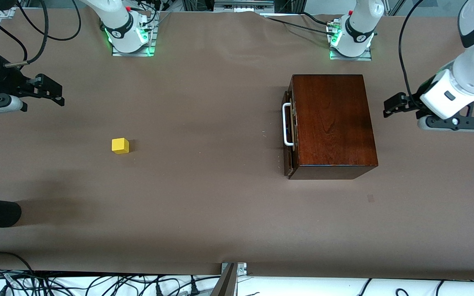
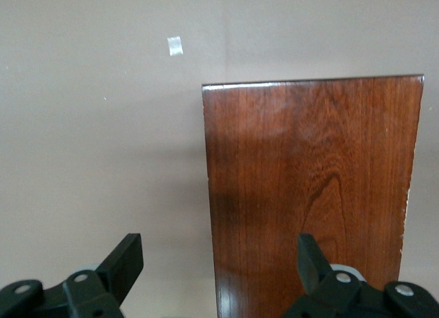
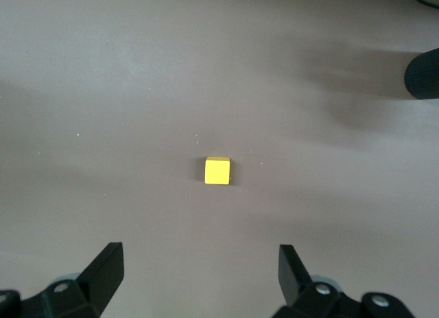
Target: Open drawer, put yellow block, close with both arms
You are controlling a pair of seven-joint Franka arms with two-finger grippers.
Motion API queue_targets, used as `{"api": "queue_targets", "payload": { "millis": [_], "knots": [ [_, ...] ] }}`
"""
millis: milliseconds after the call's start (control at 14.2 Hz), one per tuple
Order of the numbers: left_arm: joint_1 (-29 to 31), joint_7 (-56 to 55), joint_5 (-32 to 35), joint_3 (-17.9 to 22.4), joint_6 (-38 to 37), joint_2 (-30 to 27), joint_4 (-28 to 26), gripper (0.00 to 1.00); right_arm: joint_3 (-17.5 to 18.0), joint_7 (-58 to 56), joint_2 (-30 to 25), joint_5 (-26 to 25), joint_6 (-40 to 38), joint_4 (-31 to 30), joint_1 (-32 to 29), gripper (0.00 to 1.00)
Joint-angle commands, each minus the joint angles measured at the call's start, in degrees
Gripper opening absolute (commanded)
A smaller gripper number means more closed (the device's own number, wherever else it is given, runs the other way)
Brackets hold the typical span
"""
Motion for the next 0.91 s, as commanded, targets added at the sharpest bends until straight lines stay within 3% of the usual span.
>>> {"api": "queue_targets", "payload": {
  "millis": [0, 281, 561, 842],
  "knots": [
    [-0.27, 0.08, 0.18, -0.43, -2.24, 0.9, 2.14, 1.0, 0.17, 0.6, 0.46, 0.03, -0.79, 1.43, -0.37, 1.0],
    [-0.27, -1.58, -0.43, -5.25, -2.06, 1.16, 2.05, 1.0, 0.17, 0.6, 0.46, 0.03, -0.87, 1.43, -0.37, 1.0],
    [-1.06, -14.13, 0.36, -12.72, 4.78, 6.77, 1.97, 1.0, 0.17, 0.6, 0.46, 0.03, -0.87, 1.43, -0.37, 1.0],
    [-6.85, -23.37, 2.8, -13.79, 10.76, 11.0, 1.88, 1.0, 0.17, 0.6, 0.54, 0.03, -0.79, 1.43, -0.37, 1.0]
  ]
}}
